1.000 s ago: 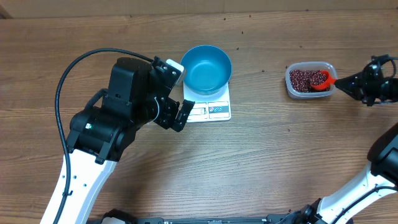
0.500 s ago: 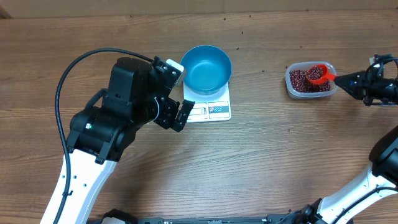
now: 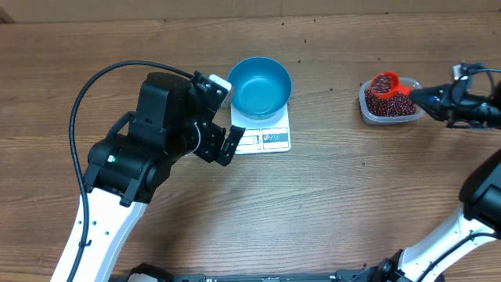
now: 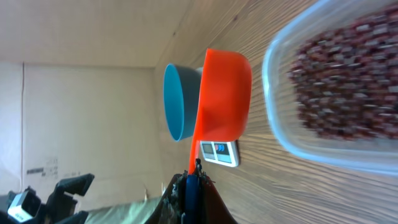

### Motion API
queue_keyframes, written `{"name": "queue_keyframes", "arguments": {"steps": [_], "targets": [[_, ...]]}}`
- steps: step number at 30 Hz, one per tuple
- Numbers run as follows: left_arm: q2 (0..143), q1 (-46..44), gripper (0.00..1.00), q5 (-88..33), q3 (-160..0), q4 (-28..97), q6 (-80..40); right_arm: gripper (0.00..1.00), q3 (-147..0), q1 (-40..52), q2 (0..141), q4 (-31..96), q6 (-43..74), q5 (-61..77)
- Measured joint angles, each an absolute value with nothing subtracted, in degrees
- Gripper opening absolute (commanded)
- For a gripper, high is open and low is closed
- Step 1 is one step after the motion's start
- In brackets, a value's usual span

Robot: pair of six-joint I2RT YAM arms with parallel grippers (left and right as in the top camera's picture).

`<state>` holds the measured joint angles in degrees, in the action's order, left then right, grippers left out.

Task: Scoop item into bowl and weigh 150g on scale
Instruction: 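Lift the filled red scoop and carry it over the blue bowl, then tip the red scoop to pour beans into the blue bowl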

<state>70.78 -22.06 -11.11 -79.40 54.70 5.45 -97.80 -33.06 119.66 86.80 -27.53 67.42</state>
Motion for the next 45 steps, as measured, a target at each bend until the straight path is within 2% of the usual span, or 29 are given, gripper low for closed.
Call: {"name": "queue_keyframes", "arguments": {"steps": [10,21,26,30,45], "targets": [[70.78,-22.06,1.00,-11.11,-79.40,54.72,5.45,0.04,-98.80,-20.16,119.79,87.85,-27.90,68.77],[70.78,-22.06,0.99,-11.11,-79.40,54.70,5.45,0.04,-111.96,-4.43,120.31,84.77,-21.61,66.89],[70.78,-22.06,1.00,-11.11,-79.40,54.72,5.45,0.04,-120.97,3.18,120.40,81.87,-12.21,54.81],[70.78,-22.09,1.00,-11.09,-79.40,54.70,5.02,0.04,-128.33,9.87,120.40,82.19,-5.48,39.24],[70.78,-22.06,1.00,-11.11,-79.40,54.72,4.82,0.04,-131.72,28.12,120.40,82.56,1.74,-0.36]]}}
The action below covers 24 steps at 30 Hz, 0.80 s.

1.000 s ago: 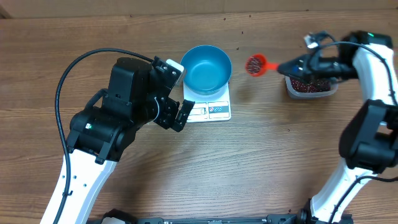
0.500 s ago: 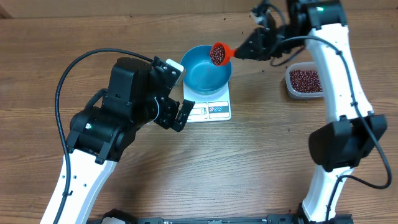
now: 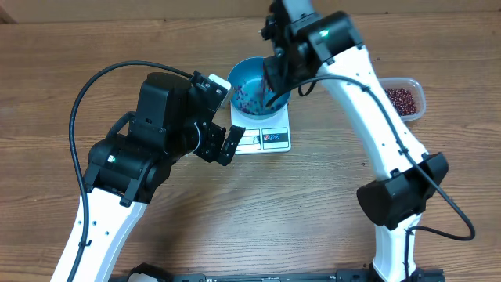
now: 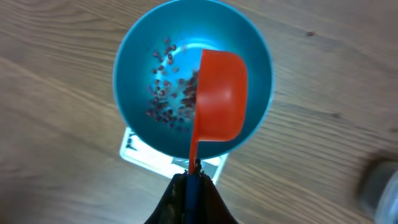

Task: Scoop item into bowl and weigh 150g on scale
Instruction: 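Tip the red scoop to pour beans into the blue bowl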

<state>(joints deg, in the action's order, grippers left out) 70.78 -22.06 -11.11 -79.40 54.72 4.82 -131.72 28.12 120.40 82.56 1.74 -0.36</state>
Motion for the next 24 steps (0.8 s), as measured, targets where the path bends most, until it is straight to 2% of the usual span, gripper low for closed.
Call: {"name": "queue_keyframes", "arguments": {"steps": [8,24], "targets": [[70.78,-22.06,0.99,-11.11,-79.40,54.70,4.82,0.04,-131.74,30.74,120.40,81.91,2.74,-7.77],[70.78,-22.06,1.00,-11.09,-79.40,54.70,4.82,0.04,-131.74,32.38,120.40,81.17,2.81,-9.54]]}}
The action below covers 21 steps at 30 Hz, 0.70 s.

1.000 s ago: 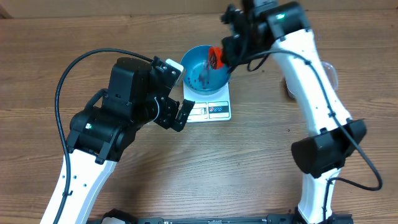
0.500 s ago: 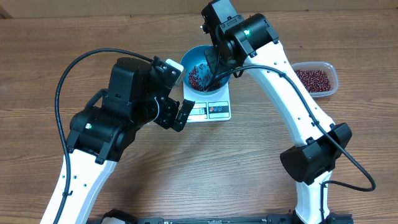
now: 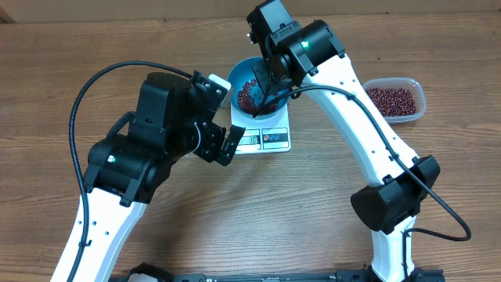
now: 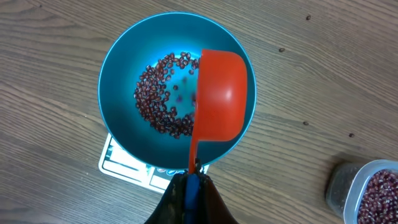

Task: Scoop item into bowl and weigh 150g on scale
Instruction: 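Tip the red scoop to pour beans into the blue bowl, then return the empty scoop with the right gripper to the bean tub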

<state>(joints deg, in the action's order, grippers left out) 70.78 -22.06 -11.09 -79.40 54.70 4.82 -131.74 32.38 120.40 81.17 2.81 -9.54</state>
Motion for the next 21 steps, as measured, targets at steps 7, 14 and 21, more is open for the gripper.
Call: {"name": "queue_keyframes", "arguments": {"steps": [7,14,21], "targets": [[70.78,-22.06,1.00,-11.11,-79.40,54.70,4.82,0.04,-131.74,32.71,120.40,80.97,2.81,-8.49],[70.78,-22.09,1.00,-11.11,-79.40,54.72,4.82,0.04,-132.18,31.09,120.40,81.54,2.79,-4.93],[70.78,-22.06,1.00,-11.11,-79.40,54.70,4.82,0.04,-132.77,23.94,117.67,83.66,2.50,0.67]]}}
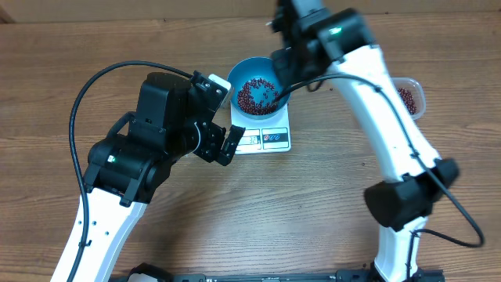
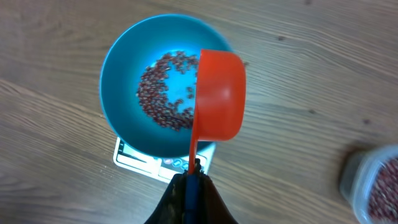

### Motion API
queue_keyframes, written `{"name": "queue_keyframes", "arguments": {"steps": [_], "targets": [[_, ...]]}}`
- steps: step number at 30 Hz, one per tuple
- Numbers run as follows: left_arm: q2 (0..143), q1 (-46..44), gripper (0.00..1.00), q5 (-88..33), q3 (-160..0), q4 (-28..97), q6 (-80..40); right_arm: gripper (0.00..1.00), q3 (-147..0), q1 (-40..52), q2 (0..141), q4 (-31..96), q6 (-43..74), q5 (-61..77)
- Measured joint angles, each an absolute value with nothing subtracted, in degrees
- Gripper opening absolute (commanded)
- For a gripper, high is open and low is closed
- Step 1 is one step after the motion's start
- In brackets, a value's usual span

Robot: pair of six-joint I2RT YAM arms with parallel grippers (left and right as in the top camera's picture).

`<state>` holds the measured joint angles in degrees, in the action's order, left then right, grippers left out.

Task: Scoop item into bowl and weigh 150g on scale
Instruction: 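Return the empty scoop with the right gripper to the bean tub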

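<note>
A blue bowl point(image 2: 124, 74) holding dark red beans point(image 2: 161, 93) stands on a white scale point(image 2: 140, 160); overhead shows the bowl point(image 1: 249, 70) and scale point(image 1: 274, 139) at table centre. My right gripper point(image 2: 194, 173) is shut on the thin handle of an orange scoop point(image 2: 219, 93). The scoop is turned on its side over the bowl's right rim, and its inside is hidden. My left gripper point(image 1: 223, 145) hangs open beside the scale's left edge, holding nothing.
A clear tub of red beans point(image 2: 373, 186) stands right of the scale, partly behind my right arm in the overhead view point(image 1: 411, 98). My bulky left arm point(image 1: 149, 149) fills the table left of the scale.
My right gripper and the scoop have shifted right, from over the bowl's middle to its right rim. The beans lie still in the bowl. The left arm has not moved.
First my right gripper held the scoop full of beans over the tub at the far right, and the bowl was empty. Then the scoop was tipped over the bowl with a few beans inside. Then the bowl held more beans, and now the scoop sits by the right rim.
</note>
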<state>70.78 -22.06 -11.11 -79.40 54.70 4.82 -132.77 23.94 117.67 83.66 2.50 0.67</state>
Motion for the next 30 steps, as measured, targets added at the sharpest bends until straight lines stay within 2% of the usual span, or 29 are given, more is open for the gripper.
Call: {"name": "queue_keyframes", "arguments": {"steps": [9,16,21,30], "targets": [[70.78,-22.06,1.00,-11.09,-79.40,54.70,4.82,0.04,-133.95,3.11,106.10,90.04,0.58,6.92],[70.78,-22.06,1.00,-11.11,-79.40,54.72,4.82,0.04,-131.33,-11.05,105.10,92.40,-0.21,7.64],[70.78,-22.06,1.00,-11.11,-79.40,54.68,4.82,0.04,-121.36,-14.98,105.56,87.05,-1.10,7.68],[70.78,-22.06,1.00,-11.11,-79.40,54.70,4.82,0.04,-102.50,-15.35,106.80,71.79,-1.56,7.42]]}}
